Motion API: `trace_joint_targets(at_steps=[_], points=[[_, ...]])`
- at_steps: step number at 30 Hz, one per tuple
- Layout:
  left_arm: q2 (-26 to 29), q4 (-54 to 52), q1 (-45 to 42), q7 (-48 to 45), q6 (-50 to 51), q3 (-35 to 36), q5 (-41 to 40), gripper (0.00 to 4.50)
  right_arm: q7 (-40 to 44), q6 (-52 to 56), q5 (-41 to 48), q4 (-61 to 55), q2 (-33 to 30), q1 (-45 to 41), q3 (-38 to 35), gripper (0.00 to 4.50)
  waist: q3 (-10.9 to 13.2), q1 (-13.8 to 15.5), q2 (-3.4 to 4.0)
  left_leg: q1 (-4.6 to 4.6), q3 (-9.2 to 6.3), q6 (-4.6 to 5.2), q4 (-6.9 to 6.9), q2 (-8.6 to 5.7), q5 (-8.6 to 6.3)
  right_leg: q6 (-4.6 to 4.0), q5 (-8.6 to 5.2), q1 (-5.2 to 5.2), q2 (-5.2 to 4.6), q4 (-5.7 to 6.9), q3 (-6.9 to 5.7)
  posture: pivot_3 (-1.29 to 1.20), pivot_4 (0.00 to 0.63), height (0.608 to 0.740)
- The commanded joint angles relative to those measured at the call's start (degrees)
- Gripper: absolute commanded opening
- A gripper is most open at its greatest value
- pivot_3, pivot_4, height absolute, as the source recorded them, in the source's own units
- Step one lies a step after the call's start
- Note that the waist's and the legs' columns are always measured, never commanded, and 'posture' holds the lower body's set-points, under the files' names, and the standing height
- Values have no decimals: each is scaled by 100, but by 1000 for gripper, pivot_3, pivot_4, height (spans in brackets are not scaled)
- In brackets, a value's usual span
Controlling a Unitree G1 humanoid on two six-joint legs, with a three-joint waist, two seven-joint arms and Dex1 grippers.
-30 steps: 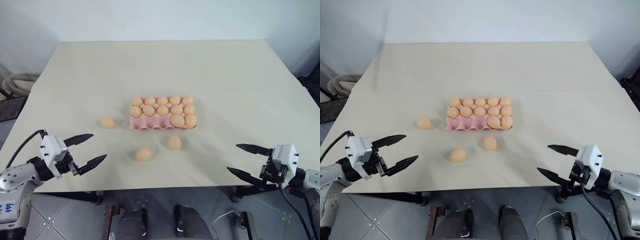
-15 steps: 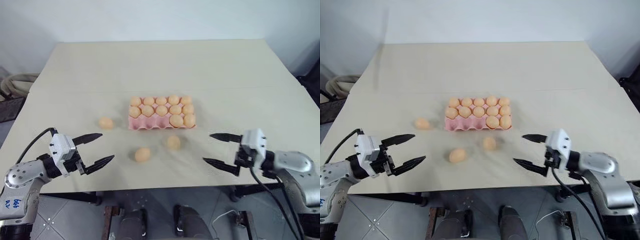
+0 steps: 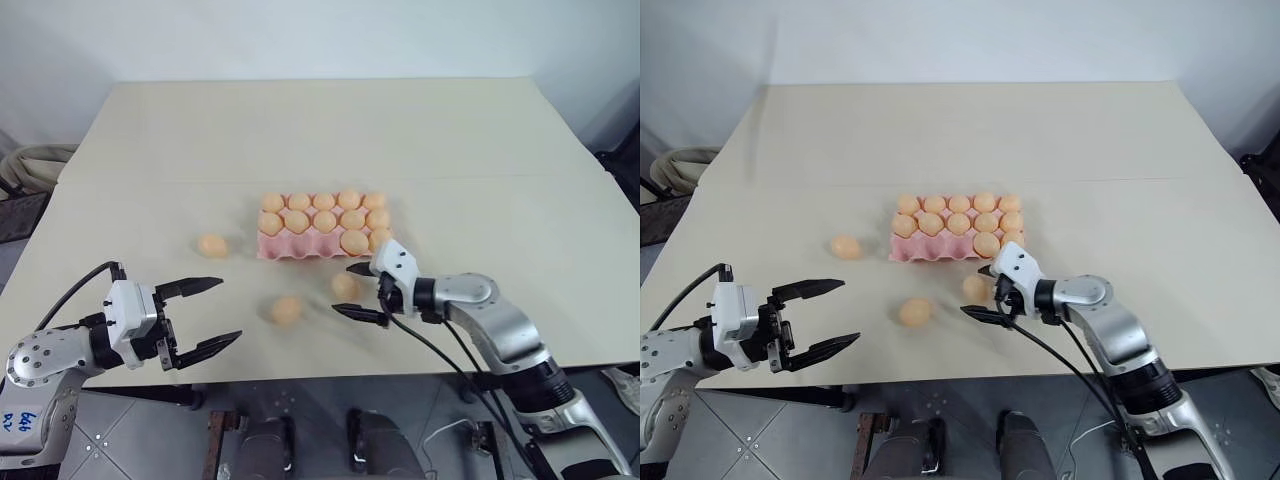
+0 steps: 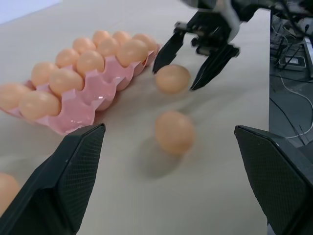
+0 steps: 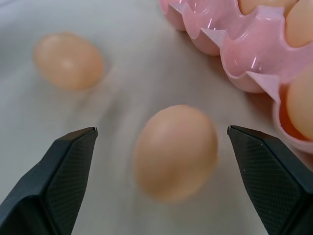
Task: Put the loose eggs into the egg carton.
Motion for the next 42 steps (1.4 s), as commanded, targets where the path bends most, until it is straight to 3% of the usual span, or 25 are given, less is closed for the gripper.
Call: trace_joint_targets(at_steps=[1,8,13,20,25,28,33,37,42], points=[[-31,-214,59,78,-23,79,-90,4500,-134,-130,-76,2,155,-15,-33,4085,0,0,0,0,0,0,1,0,0,0,0,0,0,0,0,0,150,740],[-45,-226,59,129,-41,57,-94,4500,-49,-173,-27,-184,161,79,-106,1834,0,1,0,0,0,0,4,0,0,2,1,0,0,6,-1,0,150,740],[-91,-203,93,-41,-252,62,-124,4500,115,-45,417,-419,333,-480,-401,1834,0,-32,0,0,0,0,7,0,0,3,1,0,1,10,0,0,150,740],[-174,-211,98,30,-223,-64,-71,4500,-468,-400,-279,1176,909,-1809,-201,1834,-1,-58,-2,9,-1,-2,27,2,1,-2,-1,0,2,42,0,0,150,740],[-223,-266,111,114,-222,-111,-38,4500,-538,-664,-599,1910,1083,-2129,-136,1834,-1,-45,-1,-1,2,0,27,-1,0,-1,0,-3,-1,33,-1,0,150,740],[-226,-287,163,141,-231,-67,-44,4500,-459,-714,-626,1950,1062,-2122,-151,2612,-1,-47,-1,-3,6,3,23,0,-1,0,0,-10,-1,34,-10,0,150,740],[-223,-257,235,161,-262,-29,-46,4500,-229,-629,-417,1433,901,-1949,-277,4398,0,-78,0,-3,7,3,22,6,-1,0,0,-11,-1,36,-26,0,150,740],[-238,-172,216,193,-283,-65,-14,4500,372,-835,146,586,585,-1421,-592,4473,0,-63,0,-2,7,-5,23,8,-6,0,0,-9,-1,36,-29,0,150,740],[-205,5,197,142,-311,-71,22,4500,1347,-1346,1023,-233,-250,-50,-1480,4473,0,28,0,-1,2,0,23,8,-10,0,0,8,-4,11,-40,0,150,740]])
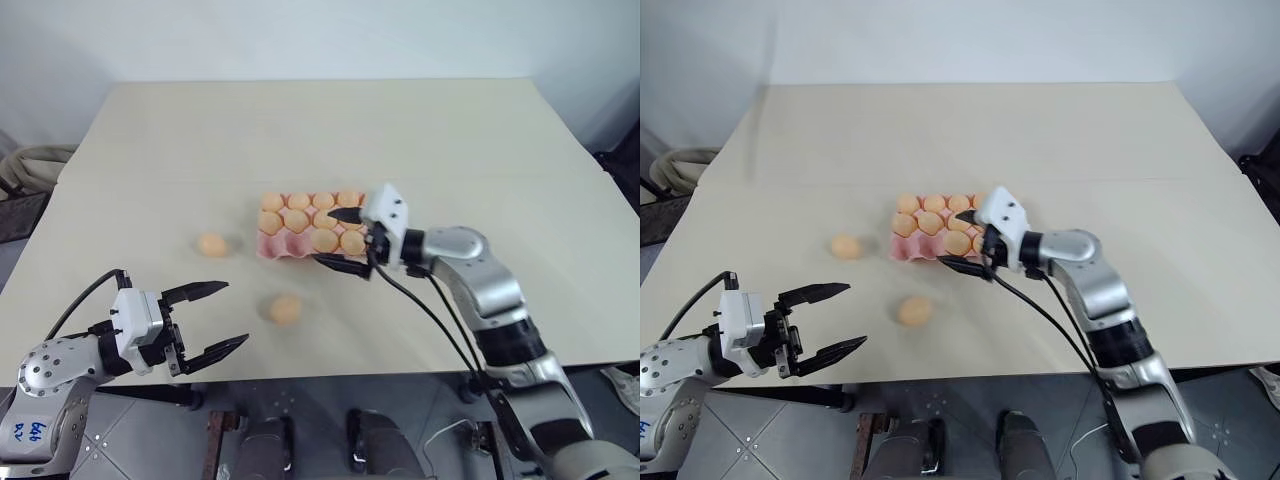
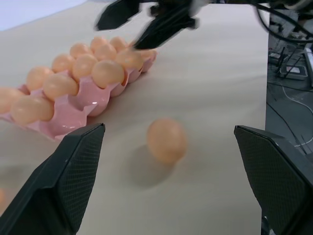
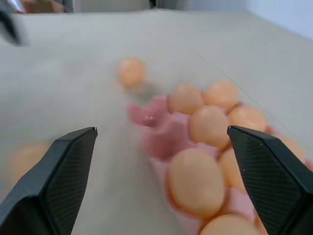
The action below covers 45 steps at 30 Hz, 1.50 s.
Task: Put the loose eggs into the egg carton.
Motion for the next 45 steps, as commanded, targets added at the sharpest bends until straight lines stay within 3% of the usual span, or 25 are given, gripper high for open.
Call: trace_joint_targets(at_steps=[1,10,17,33,36,39,45], points=[[26,41,-24,-44,-104,48,8,4500,559,-297,701,-576,-488,749,-850,4473,0,5,0,-1,0,2,1,-1,-1,0,0,1,-2,-3,1,0,150,740],[36,340,-48,-107,-84,37,36,4500,1220,-996,1171,-471,-1393,2708,-2413,4473,2,-10,3,10,2,6,-1,4,-4,0,0,6,1,-3,5,0,150,740],[177,470,-138,-111,186,-105,117,4500,1547,-1614,1305,-830,-1557,3552,-2922,4473,2,-4,3,11,2,6,6,4,-4,-1,0,13,-1,-6,9,0,150,740],[9,535,-857,251,585,-1066,668,4500,1888,-2174,1343,-856,-1602,3790,-2754,4473,2,12,3,11,3,6,4,3,-4,0,0,13,-1,-11,13,0,150,740],[-158,561,-1046,420,670,-1428,878,4500,1833,-2195,1319,-845,-1562,3800,-2726,4473,2,21,4,12,3,6,7,3,-4,2,1,15,-1,-10,13,0,150,740],[-660,759,-1422,850,915,-1875,1060,4500,1736,-2195,1293,-836,-1507,3777,-2669,4473,1,78,4,12,3,7,12,2,-4,10,6,17,-1,-9,14,0,150,740],[-1285,1328,-1797,1353,505,-2425,1780,4500,1475,-2171,1341,-1009,-1462,3719,-2599,4473,1,154,4,11,6,10,16,0,-2,19,11,15,1,-5,11,0,150,740]])
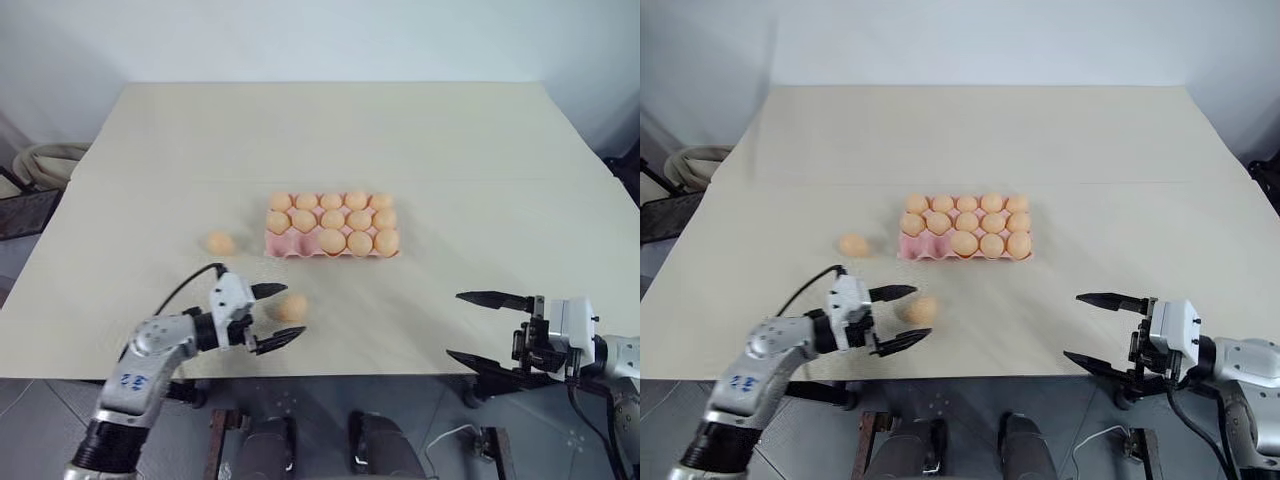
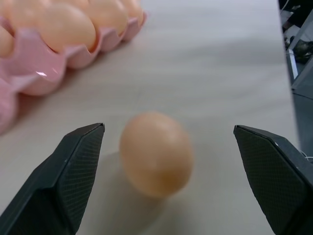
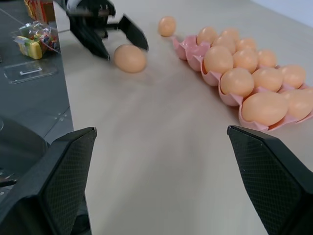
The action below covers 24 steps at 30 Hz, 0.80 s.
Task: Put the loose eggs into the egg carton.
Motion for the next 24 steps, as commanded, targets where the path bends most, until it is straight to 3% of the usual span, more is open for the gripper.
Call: trace_joint_targets(at_steps=[1,4,11,16,24], points=[[-180,130,-138,239,-174,-132,234,4500,-160,-61,72,-279,39,6,-32,4473,0,11,0,0,0,0,2,0,0,0,0,0,0,2,-1,0,150,740],[-210,176,-139,283,-271,-126,326,3897,-242,-43,82,-353,40,38,-19,4500,0,14,0,-1,0,1,5,0,1,3,2,2,0,2,0,0,150,740],[-389,85,-232,426,-442,34,150,1869,-353,-65,39,-328,87,82,63,4500,0,26,0,-1,1,2,10,0,1,5,3,4,0,4,1,0,150,740],[-413,215,-948,486,-344,153,159,1838,-398,78,38,-314,23,119,129,4500,0,84,0,-1,1,5,17,-1,4,7,4,4,0,10,0,0,150,740],[-857,2249,-2607,574,-1035,-85,670,1838,-642,15,-34,-452,117,166,180,4500,0,143,-1,-2,11,40,36,-10,22,28,16,10,-1,21,4,0,150,740]])
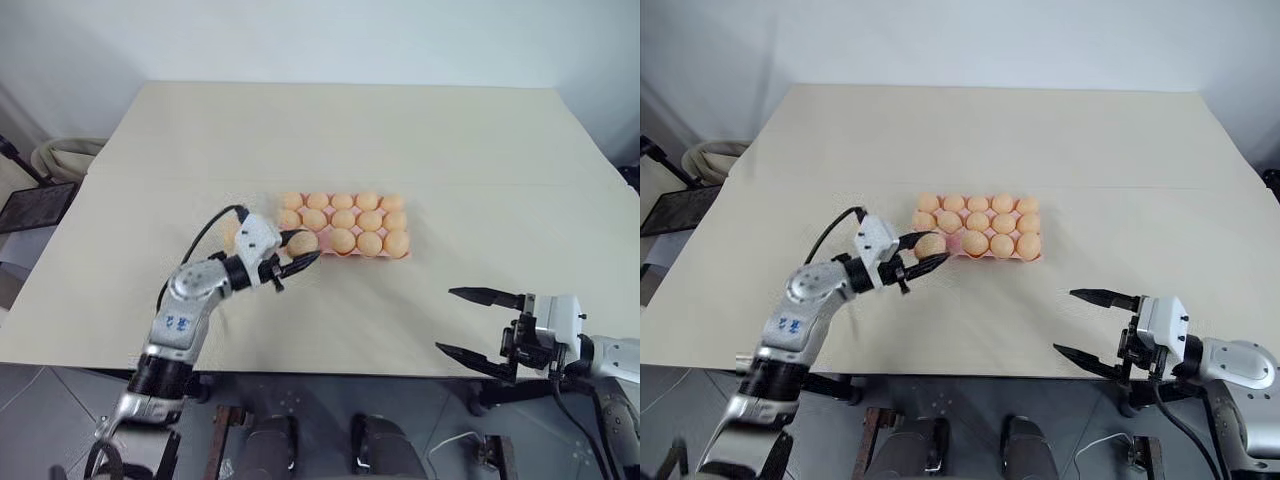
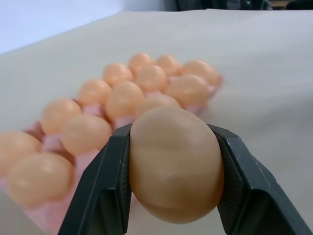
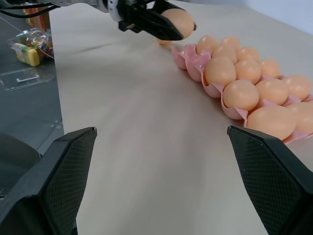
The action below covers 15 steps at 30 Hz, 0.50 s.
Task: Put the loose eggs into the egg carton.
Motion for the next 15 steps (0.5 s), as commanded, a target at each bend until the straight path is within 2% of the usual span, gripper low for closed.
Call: trace_joint_targets(at_steps=[1,7,8,9,15], points=[[-216,869,-494,123,-498,-130,325,1838,-191,-50,16,-304,64,75,-58,4500,0,3,-1,-1,2,2,0,-1,1,5,2,0,0,-1,0,0,150,740],[-539,1730,-999,154,-886,-16,352,1838,-472,-30,31,-656,138,282,-82,4500,3,-12,-5,-3,11,5,1,-2,1,16,9,-3,3,0,3,0,150,740],[-532,1724,-1005,113,-875,-29,355,2511,-512,-35,29,-694,148,307,-78,4500,3,-13,-5,-3,14,5,1,-2,1,18,10,-4,3,0,4,0,150,740],[-510,1717,-998,152,-965,-36,420,2684,-547,-40,24,-726,159,329,-66,4500,3,-14,-5,-1,16,5,1,-2,1,19,10,-4,3,2,6,0,150,740],[-198,969,-568,-167,-830,147,148,4482,-673,-72,1,-802,229,358,33,4500,3,-26,-5,2,22,4,6,-1,1,21,12,-5,3,8,17,0,150,740]])
